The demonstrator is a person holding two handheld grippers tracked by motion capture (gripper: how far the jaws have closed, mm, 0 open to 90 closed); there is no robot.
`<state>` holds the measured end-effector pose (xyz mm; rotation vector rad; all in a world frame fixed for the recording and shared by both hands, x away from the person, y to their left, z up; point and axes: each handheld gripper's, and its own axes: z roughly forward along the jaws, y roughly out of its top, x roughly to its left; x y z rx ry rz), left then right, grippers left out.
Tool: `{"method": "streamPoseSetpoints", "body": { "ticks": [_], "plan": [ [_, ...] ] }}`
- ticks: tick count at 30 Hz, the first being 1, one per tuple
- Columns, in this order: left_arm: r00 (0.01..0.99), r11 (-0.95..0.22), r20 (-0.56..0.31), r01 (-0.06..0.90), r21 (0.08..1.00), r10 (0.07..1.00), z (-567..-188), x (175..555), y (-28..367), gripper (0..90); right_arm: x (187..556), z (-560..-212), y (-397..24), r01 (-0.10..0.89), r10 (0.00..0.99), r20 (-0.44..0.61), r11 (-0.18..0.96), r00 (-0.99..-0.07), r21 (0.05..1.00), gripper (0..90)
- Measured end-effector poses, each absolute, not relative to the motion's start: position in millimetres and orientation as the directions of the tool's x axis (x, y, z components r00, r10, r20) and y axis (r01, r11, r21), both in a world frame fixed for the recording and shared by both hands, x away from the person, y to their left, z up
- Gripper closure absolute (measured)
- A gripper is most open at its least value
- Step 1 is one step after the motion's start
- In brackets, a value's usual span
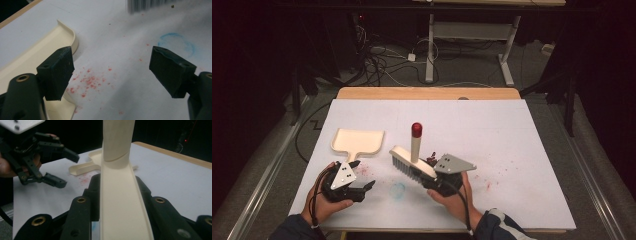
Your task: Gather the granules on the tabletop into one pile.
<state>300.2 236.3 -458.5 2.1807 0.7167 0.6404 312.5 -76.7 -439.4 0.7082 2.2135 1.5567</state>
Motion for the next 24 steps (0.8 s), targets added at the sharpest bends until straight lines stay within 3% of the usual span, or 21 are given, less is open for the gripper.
{"method": "streamPoseSetpoints", "body": {
  "ticks": [6,15,20,24],
  "plan": [
    [0.724,-0.571,0.217,0.286,0.769,0.654,-458.5,300.3,235.6,19.0,318.8,-462.6,-66.6,0.255,0.659,-0.008,0.302,-0.752,0.919,67.6],
    [0.733,-0.580,0.218,0.282,0.764,0.644,-459.4,300.6,232.7,19.0,337.9,-457.9,-102.0,0.334,0.782,0.015,0.248,-0.623,0.909,67.6],
    [0.732,-0.580,0.220,0.281,0.765,0.645,-459.0,301.0,232.3,19.0,342.0,-445.9,-115.1,0.320,0.767,0.028,0.235,-0.641,0.918,67.6],
    [0.730,-0.577,0.219,0.282,0.766,0.647,-458.9,300.9,233.0,19.0,346.2,-428.7,-128.4,0.257,0.733,-0.023,0.267,-0.680,0.929,67.5]
  ]
}}
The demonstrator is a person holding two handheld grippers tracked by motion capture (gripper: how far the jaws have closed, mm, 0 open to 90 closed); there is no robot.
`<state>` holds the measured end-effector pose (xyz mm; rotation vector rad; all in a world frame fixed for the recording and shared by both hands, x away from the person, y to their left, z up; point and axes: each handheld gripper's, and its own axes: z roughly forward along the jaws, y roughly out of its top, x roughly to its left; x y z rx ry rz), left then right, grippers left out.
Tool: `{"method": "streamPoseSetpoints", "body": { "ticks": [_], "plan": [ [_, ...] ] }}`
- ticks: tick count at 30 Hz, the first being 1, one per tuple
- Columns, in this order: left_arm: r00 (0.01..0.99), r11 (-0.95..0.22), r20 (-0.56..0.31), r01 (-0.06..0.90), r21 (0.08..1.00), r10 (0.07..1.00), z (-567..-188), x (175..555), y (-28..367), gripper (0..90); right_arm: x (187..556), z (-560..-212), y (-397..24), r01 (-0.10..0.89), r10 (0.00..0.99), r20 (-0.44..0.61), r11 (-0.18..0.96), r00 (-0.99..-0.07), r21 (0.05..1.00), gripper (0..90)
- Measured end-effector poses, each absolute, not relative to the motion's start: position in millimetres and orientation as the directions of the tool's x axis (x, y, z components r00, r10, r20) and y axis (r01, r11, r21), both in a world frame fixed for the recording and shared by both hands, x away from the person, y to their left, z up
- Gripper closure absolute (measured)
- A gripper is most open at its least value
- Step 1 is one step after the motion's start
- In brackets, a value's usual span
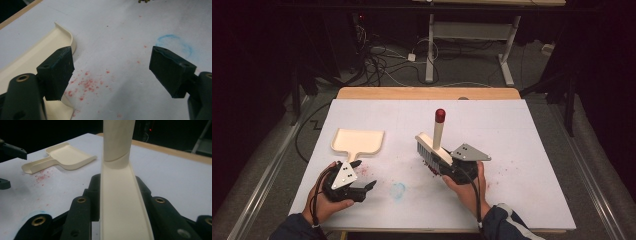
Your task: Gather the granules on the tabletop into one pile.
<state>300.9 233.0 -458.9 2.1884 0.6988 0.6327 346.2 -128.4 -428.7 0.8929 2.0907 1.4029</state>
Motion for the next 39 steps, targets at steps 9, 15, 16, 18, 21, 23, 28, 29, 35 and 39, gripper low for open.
{"method": "streamPoseSetpoints", "body": {
  "ticks": [9,15,16,18,21,23,28,29,35,39],
  "plan": [
    [0.711,-0.567,0.205,0.316,0.761,0.672,-460.8,302.6,235.5,19.0,415.5,-425.0,-149.1,0.135,0.556,-0.173,0.468,-0.813,0.874,67.5],
    [0.701,-0.567,0.200,0.339,0.751,0.684,-463.1,300.4,235.8,19.0,449.8,-445.1,-141.0,0.085,0.480,-0.180,0.478,-0.858,0.874,67.5],
    [0.700,-0.572,0.211,0.331,0.750,0.682,-463.1,300.3,236.0,19.0,452.1,-447.5,-139.6,0.079,0.473,-0.176,0.470,-0.863,0.879,67.5],
    [0.700,-0.572,0.201,0.346,0.744,0.685,-464.2,298.9,235.8,19.0,454.0,-452.0,-138.4,0.093,0.447,-0.130,0.444,-0.885,0.891,67.5],
    [0.702,-0.576,0.199,0.352,0.738,0.684,-465.5,297.7,235.6,19.0,450.5,-454.9,-139.5,0.086,0.399,-0.112,0.445,-0.910,0.891,67.3],
    [0.705,-0.576,0.197,0.351,0.738,0.682,-465.6,296.2,235.4,19.1,445.5,-454.6,-141.7,0.079,0.375,-0.112,0.458,-0.920,0.885,67.1],
    [0.705,-0.573,0.193,0.352,0.740,0.682,-465.6,292.8,235.8,19.0,431.3,-457.2,-148.6,0.062,0.314,-0.103,0.475,-0.944,0.878,66.8],
    [0.705,-0.572,0.192,0.352,0.741,0.683,-465.2,292.4,235.6,19.1,429.0,-456.4,-149.1,0.052,0.300,-0.110,0.484,-0.948,0.873,66.7],
    [0.715,-0.584,0.195,0.349,0.733,0.672,-466.1,289.8,233.6,19.0,415.7,-453.3,-159.4,0.018,0.255,-0.127,0.498,-0.959,0.867,66.9],
    [0.714,-0.582,0.195,0.347,0.735,0.672,-465.7,289.1,234.2,19.1,410.0,-449.4,-165.5,0.007,0.253,-0.135,0.492,-0.958,0.870,67.2]
  ]
}}
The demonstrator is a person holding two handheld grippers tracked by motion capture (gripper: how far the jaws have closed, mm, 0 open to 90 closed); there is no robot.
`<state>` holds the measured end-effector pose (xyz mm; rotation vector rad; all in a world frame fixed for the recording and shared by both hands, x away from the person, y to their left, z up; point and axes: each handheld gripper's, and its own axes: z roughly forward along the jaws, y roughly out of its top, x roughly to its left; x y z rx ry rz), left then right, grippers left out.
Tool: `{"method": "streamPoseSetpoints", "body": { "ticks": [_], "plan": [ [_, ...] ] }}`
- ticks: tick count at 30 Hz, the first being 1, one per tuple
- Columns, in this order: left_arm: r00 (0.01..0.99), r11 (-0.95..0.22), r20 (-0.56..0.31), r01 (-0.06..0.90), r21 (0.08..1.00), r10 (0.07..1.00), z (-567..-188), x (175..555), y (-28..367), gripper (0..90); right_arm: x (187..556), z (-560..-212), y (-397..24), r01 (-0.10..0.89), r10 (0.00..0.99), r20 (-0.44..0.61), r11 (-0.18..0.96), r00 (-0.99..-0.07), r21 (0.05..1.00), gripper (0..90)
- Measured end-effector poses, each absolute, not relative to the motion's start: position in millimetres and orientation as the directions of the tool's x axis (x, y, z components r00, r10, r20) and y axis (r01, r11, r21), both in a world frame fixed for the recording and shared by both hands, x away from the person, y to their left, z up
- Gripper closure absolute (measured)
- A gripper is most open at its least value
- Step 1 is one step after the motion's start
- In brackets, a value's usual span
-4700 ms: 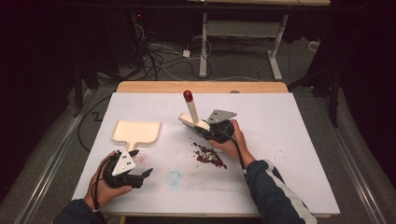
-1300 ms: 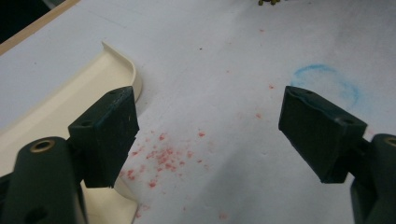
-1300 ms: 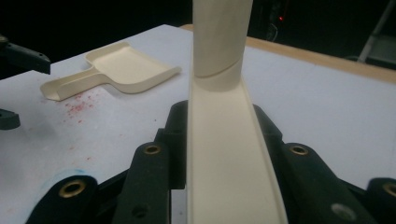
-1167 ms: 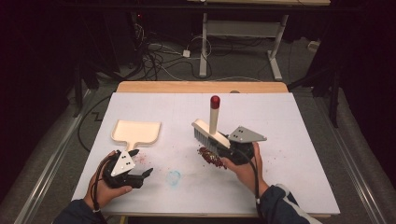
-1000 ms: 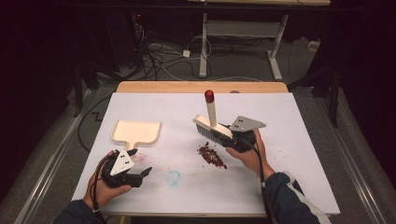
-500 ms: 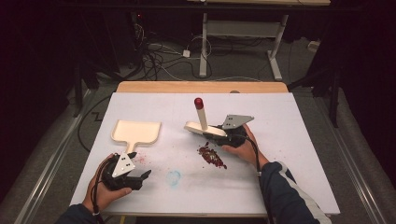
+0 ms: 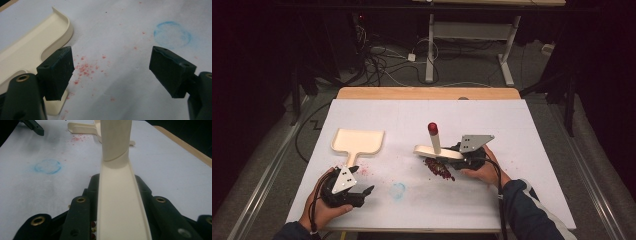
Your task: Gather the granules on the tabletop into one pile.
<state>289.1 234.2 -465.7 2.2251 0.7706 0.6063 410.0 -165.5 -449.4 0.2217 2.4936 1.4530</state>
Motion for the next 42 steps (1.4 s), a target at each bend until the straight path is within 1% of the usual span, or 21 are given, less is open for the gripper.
{"method": "streamPoseSetpoints", "body": {
  "ticks": [3,6,11,14,19,21,24,27,30,38,42],
  "plan": [
    [0.715,-0.586,0.207,0.335,0.738,0.668,-464.7,289.3,234.1,19.0,406.3,-446.5,-166.3,-0.003,0.265,-0.151,0.486,-0.952,0.874,67.3],
    [0.718,-0.588,0.199,0.343,0.733,0.667,-465.0,289.1,233.4,19.0,402.8,-442.4,-165.1,-0.019,0.300,-0.186,0.485,-0.936,0.874,67.5],
    [0.716,-0.592,0.215,0.329,0.736,0.664,-464.0,289.0,234.1,19.0,393.4,-429.2,-168.8,-0.023,0.342,-0.193,0.444,-0.920,0.896,67.5],
    [0.715,-0.587,0.206,0.337,0.736,0.668,-463.8,288.6,234.6,19.0,382.7,-420.0,-172.3,-0.021,0.312,-0.155,0.395,-0.937,0.919,67.5],
    [0.715,-0.589,0.210,0.333,0.737,0.667,-463.0,288.1,235.3,19.1,359.4,-415.4,-172.0,-0.015,0.237,-0.107,0.360,-0.966,0.933,67.4],
    [0.716,-0.591,0.214,0.328,0.736,0.664,-462.6,287.8,235.2,19.1,352.3,-419.4,-169.7,-0.002,0.196,-0.076,0.355,-0.978,0.935,67.4],
    [0.719,-0.591,0.215,0.322,0.740,0.661,-461.7,288.4,234.9,19.1,340.3,-431.7,-163.6,0.027,0.168,-0.034,0.350,-0.985,0.936,67.4],
    [0.724,-0.591,0.213,0.317,0.741,0.656,-461.6,290.8,234.0,19.1,333.4,-445.2,-154.3,0.026,0.143,-0.034,0.395,-0.989,0.918,67.5],
    [0.733,-0.601,0.216,0.311,0.736,0.645,-462.7,291.6,232.2,19.0,336.6,-456.0,-150.0,0.031,0.140,-0.031,0.420,-0.990,0.907,67.5],
    [0.738,-0.600,0.215,0.304,0.740,0.639,-462.0,291.0,230.4,19.0,369.9,-461.4,-157.2,0.079,0.229,-0.014,0.393,-0.973,0.916,67.4],
    [0.741,-0.603,0.215,0.304,0.737,0.636,-462.7,290.5,230.0,19.0,376.4,-459.1,-154.9,0.091,0.253,-0.009,0.380,-0.967,0.921,67.5]
  ]
}}
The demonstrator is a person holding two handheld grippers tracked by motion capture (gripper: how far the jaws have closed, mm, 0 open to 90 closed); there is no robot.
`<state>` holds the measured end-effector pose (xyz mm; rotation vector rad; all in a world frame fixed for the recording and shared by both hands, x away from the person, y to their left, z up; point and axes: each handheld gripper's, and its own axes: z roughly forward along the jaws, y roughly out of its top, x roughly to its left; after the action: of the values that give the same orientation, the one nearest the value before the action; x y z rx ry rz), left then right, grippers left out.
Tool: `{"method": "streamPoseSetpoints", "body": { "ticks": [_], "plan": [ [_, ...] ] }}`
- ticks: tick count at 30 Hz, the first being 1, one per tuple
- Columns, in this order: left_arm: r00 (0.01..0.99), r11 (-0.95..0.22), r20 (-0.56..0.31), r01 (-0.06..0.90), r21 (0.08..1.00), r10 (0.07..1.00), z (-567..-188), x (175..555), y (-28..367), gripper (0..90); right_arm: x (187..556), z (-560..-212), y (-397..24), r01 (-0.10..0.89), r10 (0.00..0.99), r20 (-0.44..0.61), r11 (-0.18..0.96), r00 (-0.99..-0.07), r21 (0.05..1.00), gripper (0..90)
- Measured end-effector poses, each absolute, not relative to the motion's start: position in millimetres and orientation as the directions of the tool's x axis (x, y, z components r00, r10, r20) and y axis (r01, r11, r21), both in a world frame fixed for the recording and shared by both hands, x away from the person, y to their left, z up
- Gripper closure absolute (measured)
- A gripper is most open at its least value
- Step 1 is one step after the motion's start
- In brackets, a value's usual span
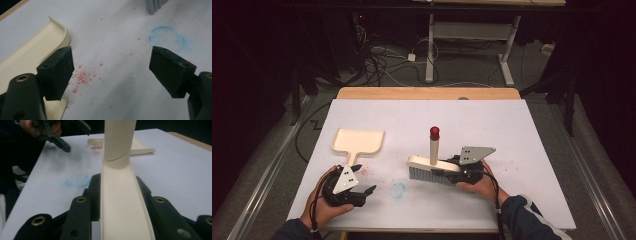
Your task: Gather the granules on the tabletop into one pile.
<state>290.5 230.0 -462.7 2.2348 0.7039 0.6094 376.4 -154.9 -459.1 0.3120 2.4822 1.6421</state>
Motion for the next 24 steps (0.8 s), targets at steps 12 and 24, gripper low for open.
{"method": "streamPoseSetpoints", "body": {
  "ticks": [12,24],
  "plan": [
    [0.726,-0.591,0.212,0.316,0.742,0.654,-461.5,287.4,234.2,19.1,394.3,-420.0,-136.2,0.135,0.450,-0.067,0.403,-0.890,0.905,67.5],
    [0.729,-0.592,0.208,0.319,0.740,0.652,-462.7,286.7,235.0,19.1,402.5,-431.0,-122.3,0.194,0.481,-0.077,0.490,-0.873,0.850,67.6]
  ]
}}
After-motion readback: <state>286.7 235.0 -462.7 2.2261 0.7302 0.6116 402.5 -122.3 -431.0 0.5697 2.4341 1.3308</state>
